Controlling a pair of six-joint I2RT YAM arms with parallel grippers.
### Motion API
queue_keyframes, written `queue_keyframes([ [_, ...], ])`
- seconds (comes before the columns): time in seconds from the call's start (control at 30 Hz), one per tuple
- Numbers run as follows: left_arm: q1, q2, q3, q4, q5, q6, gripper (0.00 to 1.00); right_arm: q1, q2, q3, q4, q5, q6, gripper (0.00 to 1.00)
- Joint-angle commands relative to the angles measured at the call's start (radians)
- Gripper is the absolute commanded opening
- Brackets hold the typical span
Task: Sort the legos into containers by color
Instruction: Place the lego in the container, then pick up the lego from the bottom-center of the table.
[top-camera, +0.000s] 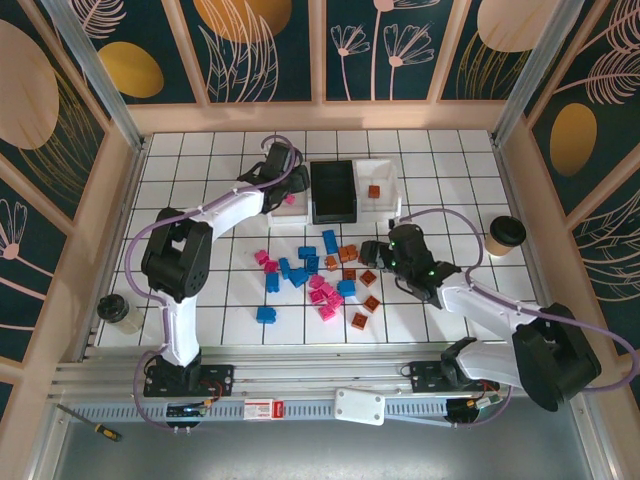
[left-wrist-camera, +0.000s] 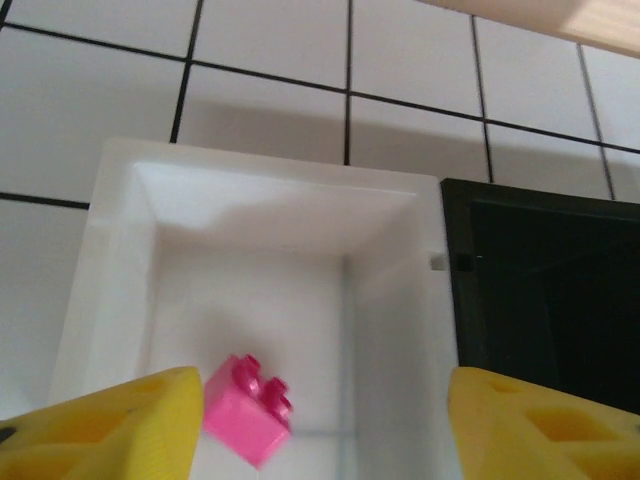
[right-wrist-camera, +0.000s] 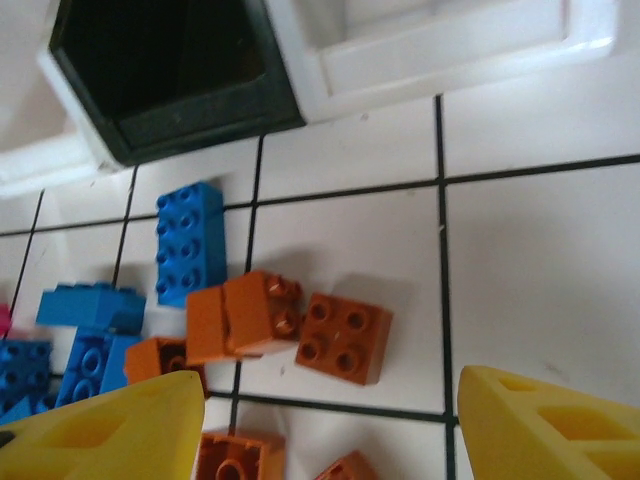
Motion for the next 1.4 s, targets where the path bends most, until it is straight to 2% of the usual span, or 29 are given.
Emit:
queue_keyframes([
  [0.0, 0.003, -0.141, -0.042, 0.024, 0.065, -0.003, 0.69, 0.049, -0.042, -0.017, -0.085, -0.011, 0.013, 0.68],
  [0.07, 0.003, -0.205, -0.106, 0.06, 0.109, -0.017, 0.7, 0.095, -0.065, -0.024, -0.125, -0.008, 0.024, 0.68],
  [0.2, 0.003, -0.383, -0.275, 0.128, 0.177, -0.057, 0.8, 0.212, -0.122, -0.033, -0.237, 0.026, 0.059, 0.67],
  [0.33, 0.003, -0.547, -0.457, 0.187, 0.203, -0.095, 0.85, 0.328, -0.167, -0.034, -0.348, 0.063, 0.127, 0.67],
  [0.47, 0.003, -0.687, -0.633, 0.221, 0.195, -0.122, 0.91, 0.394, -0.181, -0.042, -0.432, 0.141, 0.25, 0.66],
  [0.6, 0.004, -0.792, -0.775, 0.256, 0.205, -0.145, 0.99, 0.407, -0.18, -0.071, -0.413, 0.212, 0.383, 0.66],
  [0.73, 0.003, -0.84, -0.851, 0.249, 0.21, -0.15, 0.99, 0.406, -0.141, -0.08, -0.337, 0.256, 0.42, 0.65],
  [0.87, 0.003, -0.871, -0.898, 0.242, 0.21, -0.156, 0.99, 0.406, -0.083, -0.053, -0.338, 0.321, 0.475, 0.65],
  [1.03, 0.004, -0.904, -0.93, 0.24, 0.201, -0.154, 0.99, 0.404, -0.02, -0.043, -0.326, 0.312, 0.526, 0.65],
  [1.37, 0.004, -0.925, -0.953, 0.25, 0.187, -0.142, 0.99, 0.404, 0.057, -0.027, -0.315, 0.267, 0.52, 0.63],
])
